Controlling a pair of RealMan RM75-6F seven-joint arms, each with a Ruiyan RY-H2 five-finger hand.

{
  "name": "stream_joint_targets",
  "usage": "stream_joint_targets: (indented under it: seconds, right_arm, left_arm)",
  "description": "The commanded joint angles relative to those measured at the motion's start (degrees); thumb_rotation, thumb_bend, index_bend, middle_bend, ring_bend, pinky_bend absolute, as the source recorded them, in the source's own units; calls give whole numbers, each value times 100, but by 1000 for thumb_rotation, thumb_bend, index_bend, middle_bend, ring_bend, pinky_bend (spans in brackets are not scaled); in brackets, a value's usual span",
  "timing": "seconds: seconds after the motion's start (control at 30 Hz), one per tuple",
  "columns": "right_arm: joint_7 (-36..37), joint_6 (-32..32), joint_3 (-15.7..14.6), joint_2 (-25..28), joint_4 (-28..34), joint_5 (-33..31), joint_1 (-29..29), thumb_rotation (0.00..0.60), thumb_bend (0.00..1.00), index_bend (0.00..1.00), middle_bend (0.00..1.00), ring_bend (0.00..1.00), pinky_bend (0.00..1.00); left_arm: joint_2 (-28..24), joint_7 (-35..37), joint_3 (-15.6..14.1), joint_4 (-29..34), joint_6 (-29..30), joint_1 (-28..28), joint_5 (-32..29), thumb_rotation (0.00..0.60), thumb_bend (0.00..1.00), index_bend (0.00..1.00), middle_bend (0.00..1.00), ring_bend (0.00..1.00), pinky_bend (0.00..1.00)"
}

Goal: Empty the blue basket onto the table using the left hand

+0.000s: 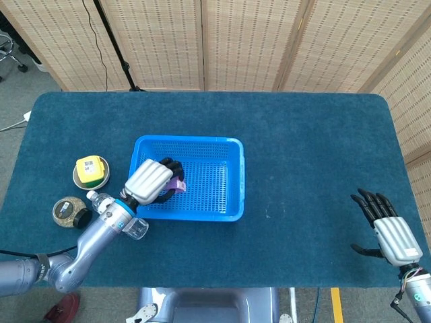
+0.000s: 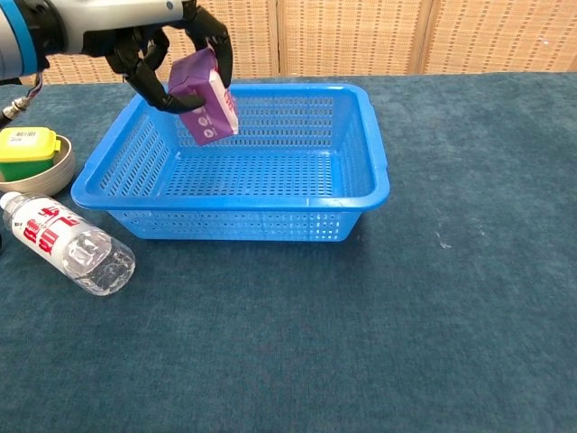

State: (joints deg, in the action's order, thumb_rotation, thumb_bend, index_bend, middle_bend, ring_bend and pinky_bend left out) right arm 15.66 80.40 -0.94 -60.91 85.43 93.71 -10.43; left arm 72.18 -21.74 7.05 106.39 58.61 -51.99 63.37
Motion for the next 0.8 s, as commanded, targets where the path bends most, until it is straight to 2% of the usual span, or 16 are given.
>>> stream_joint_targets:
  seconds: [0.03, 0.23, 0.47, 0.6, 0.8]
  right_arm:
    - [-9, 11, -3, 0, 7, 9, 4, 600, 0, 15, 25, 0, 0]
    - [-37, 26, -3, -5, 14, 10, 11, 600, 0, 15, 25, 0, 0]
    - [-34, 35, 3, 0, 17, 4, 13, 600, 0, 15, 25, 0, 0]
    - [-13, 40, 4, 11, 16, -5, 18, 600, 0, 15, 25, 0, 0]
    - [-3, 45, 0, 18, 20, 5, 18, 600, 0, 15, 25, 0, 0]
  left_arm:
    - [-371, 298, -240, 671, 259, 259, 1100, 600, 589, 692, 460, 476, 715]
    - [-451, 660, -636, 988, 398, 456, 2376, 600, 583, 691, 460, 476, 715]
    - [-325, 707, -1110, 980, 226, 554, 3226, 600, 571, 692, 460, 475, 715]
    - [-138, 563, -1340, 831, 62, 623, 3479, 600, 557, 683, 460, 465, 715]
    - [219, 213, -1387, 483, -263, 669, 3296, 600, 550, 677, 454, 438, 702]
